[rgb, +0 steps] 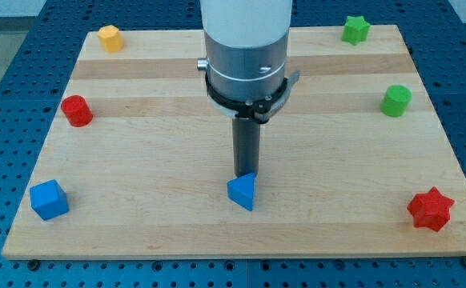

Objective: Move yellow heart slightly left side

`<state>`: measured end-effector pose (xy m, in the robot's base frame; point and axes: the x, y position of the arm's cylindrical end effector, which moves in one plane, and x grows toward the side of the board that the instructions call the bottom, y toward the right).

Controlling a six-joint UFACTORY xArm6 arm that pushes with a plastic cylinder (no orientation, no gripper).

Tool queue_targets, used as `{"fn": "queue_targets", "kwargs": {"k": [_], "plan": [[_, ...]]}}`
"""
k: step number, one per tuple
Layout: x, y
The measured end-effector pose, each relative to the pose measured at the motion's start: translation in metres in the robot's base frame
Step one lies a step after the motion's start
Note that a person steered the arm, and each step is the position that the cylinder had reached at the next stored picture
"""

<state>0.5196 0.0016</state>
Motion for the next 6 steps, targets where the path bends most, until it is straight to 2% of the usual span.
{"fn": "queue_targets", "kwargs": {"k": [3, 4, 6], "plan": [[0.03, -0.003], [0.014, -0.002], [-0.161, 0.091]]}}
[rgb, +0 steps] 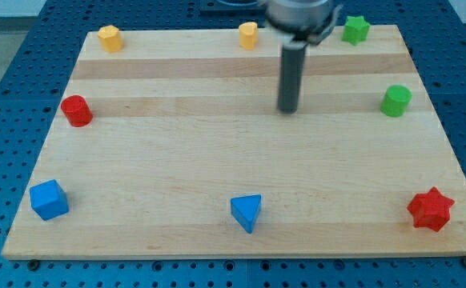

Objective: Move yellow heart slightly left side

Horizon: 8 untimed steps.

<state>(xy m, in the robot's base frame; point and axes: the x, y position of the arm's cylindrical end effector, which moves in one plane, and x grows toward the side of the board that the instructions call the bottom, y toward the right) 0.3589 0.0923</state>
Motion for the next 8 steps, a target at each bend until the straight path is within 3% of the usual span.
{"fn": "queue_targets", "kwargs": {"k": [1, 2, 3, 5, 8], "plan": [[-0.077, 0.08], [-0.074, 0.164], [-0.07, 0.173], [-0.11, 0.024], [-0.142, -0.059]]}}
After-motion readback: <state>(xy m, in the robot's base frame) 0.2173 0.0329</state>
